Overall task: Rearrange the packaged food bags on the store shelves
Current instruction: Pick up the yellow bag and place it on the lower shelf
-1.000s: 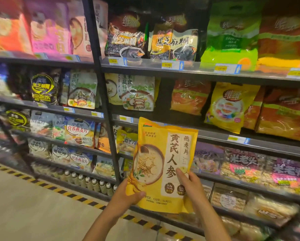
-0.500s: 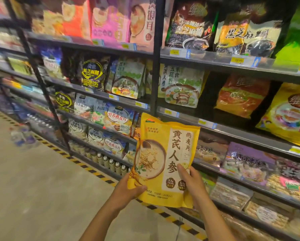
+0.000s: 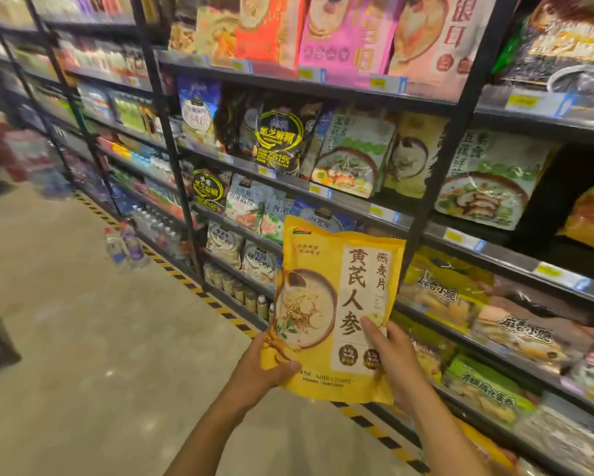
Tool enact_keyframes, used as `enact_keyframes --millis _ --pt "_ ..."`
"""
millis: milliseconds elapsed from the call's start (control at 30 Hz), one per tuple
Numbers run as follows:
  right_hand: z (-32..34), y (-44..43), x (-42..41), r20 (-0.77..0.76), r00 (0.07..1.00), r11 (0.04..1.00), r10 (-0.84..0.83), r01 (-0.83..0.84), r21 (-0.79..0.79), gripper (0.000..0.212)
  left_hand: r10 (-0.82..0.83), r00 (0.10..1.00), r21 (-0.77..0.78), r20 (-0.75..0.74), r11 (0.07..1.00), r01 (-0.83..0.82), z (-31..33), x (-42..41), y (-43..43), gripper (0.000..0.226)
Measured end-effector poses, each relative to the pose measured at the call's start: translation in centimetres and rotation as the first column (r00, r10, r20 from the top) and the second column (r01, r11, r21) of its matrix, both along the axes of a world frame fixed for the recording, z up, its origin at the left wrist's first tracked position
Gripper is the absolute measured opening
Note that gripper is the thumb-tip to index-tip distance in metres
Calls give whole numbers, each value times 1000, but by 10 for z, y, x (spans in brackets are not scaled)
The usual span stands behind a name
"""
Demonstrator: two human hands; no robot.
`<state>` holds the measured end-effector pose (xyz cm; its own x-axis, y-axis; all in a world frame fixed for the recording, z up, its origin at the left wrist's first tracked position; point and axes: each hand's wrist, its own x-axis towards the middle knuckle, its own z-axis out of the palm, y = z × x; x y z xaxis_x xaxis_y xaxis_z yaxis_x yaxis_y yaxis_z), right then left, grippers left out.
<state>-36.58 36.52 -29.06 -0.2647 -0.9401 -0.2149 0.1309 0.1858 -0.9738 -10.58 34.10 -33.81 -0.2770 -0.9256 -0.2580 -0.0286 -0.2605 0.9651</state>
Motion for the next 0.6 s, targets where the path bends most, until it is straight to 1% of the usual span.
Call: enact_keyframes --millis 100,200,267,367,400,500,600 --pt "0 -26 19 12 1000 1000 20 -20 -7 31 17 1000 12 -14 1000 -17 4 23 -22 67" --pt "-2 -53 34 22 997 998 68 -67 -8 29 70 997 10 -19 998 -69 10 40 -55 78" --pt "-6 -72 43 6 995 995 98 -98 -4 29 93 994 21 -53 996 -92 18 46 -81 76" --pt "-12 -106 49 -15 990 990 137 -138 -7 28 95 988 41 -122 995 -91 32 50 -127 61" --pt "-12 -118 50 -15 988 988 154 -154 -7 28 97 986 41 -135 995 -92 36 51 -143 60" --pt "-14 -160 51 3 981 981 195 -195 -13 31 58 990 30 -125 998 -55 47 47 -191 65" --pt "-11 -205 48 13 981 981 194 -193 -33 31 30 992 43 -120 999 -25 49 41 -233 69"
